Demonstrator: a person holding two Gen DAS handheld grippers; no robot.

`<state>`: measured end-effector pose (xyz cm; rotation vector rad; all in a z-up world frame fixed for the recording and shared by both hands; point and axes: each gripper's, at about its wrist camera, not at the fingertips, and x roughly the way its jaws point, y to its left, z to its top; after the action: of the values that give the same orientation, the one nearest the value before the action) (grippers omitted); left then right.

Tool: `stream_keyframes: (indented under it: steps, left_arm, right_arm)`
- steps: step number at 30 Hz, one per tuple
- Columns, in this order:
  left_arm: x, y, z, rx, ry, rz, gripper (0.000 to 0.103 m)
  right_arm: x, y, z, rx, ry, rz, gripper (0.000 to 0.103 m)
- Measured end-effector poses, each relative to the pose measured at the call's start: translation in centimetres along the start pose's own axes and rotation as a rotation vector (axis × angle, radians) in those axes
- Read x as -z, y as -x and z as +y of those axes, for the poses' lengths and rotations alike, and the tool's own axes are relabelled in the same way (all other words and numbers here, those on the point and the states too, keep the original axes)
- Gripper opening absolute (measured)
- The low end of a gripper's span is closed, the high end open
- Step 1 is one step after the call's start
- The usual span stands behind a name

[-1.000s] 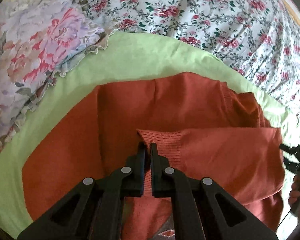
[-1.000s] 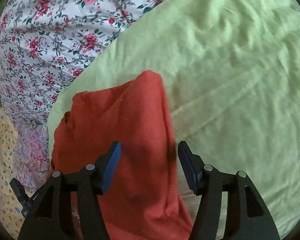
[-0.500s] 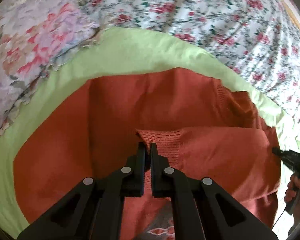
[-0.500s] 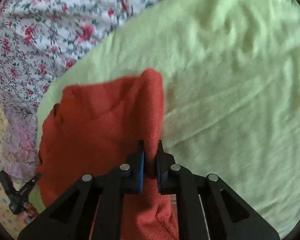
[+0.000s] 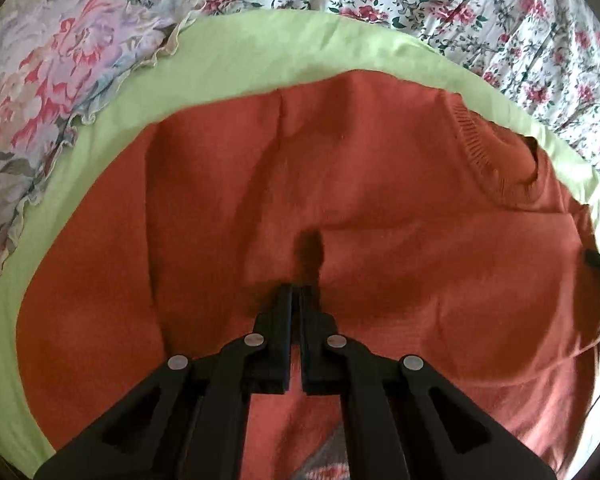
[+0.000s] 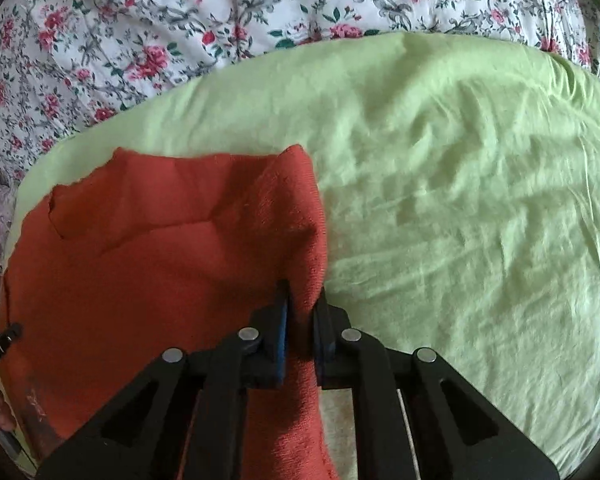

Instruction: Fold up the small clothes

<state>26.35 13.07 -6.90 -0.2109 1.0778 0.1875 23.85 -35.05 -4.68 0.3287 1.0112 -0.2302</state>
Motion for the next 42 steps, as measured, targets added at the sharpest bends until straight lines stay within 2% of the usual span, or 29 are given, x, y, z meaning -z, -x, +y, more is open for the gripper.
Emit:
stream_keyframes:
  steps: [2,5,7,8,16,21,26,28,29,30,31,32,33,38,42]
  left_arm:
    - [0.5,1.0,0.4,0.020,0.008,0.002,0.005]
    - [1.2,2.9,1.2,0.061,0.026,0.012,0.017]
    - [2.2,4.6,2.0,0.075,0.050,0.004,0.038]
    - [2.8,5.5,2.3,0.072,0.055,-0.002,0.041]
    - [7.6,8.9,5.4,0.032,0.065,0.051,0.055]
    - [10.9,9.0,6.4,0.014,0.076,0.112,0.063]
    - [13.5,8.1,5.3,0.017,0.030,0.183,0.068]
    - [14.1,7.6,4.9,-0.013,0.004,0.199,0.065]
    - [14.5,7.3,4.7,-0.038,-0.015,0.203,0.059]
    - [14.7,7.2,4.8,-0.045,-0.023,0.202,0.037]
    - [14.8,7.1,5.0,-0.040,-0.020,0.202,0.028]
    - [14.8,7.1,5.3,-0.034,-0.012,0.198,0.023]
    - [14.7,7.3,5.7,-0.032,-0.002,0.189,0.009]
    - [13.4,9.7,7.1,0.062,0.077,0.131,0.006]
    - [10.4,12.3,5.0,0.166,0.090,0.061,0.005]
  right_arm:
    - [0.0,1.1,-0.1,-0.006,-0.030,0.000,0.021]
    - [0.5,3.6,-0.1,-0.049,-0.070,-0.040,0.035]
    - [1.5,5.6,0.3,-0.117,-0.095,-0.064,0.046]
    - [2.1,6.3,0.7,-0.146,-0.098,-0.065,0.048]
    - [9.5,8.2,5.2,-0.286,-0.068,0.039,0.048]
    - [13.5,8.2,7.0,-0.322,-0.073,0.104,0.048]
    - [15.2,8.3,8.7,-0.340,-0.060,0.141,0.048]
    - [15.6,8.5,9.2,-0.345,-0.054,0.147,0.048]
    - [15.8,8.6,9.4,-0.345,-0.050,0.149,0.048]
    - [15.9,8.8,9.5,-0.346,-0.049,0.150,0.048]
    - [16.1,8.9,9.4,-0.346,-0.050,0.150,0.048]
    - [16.1,9.0,9.4,-0.344,-0.053,0.147,0.048]
    - [16.1,9.0,9.4,-0.342,-0.055,0.145,0.048]
    - [16.3,9.3,8.5,-0.328,-0.065,0.137,0.048]
    - [16.3,9.1,7.4,-0.320,-0.088,0.136,0.048]
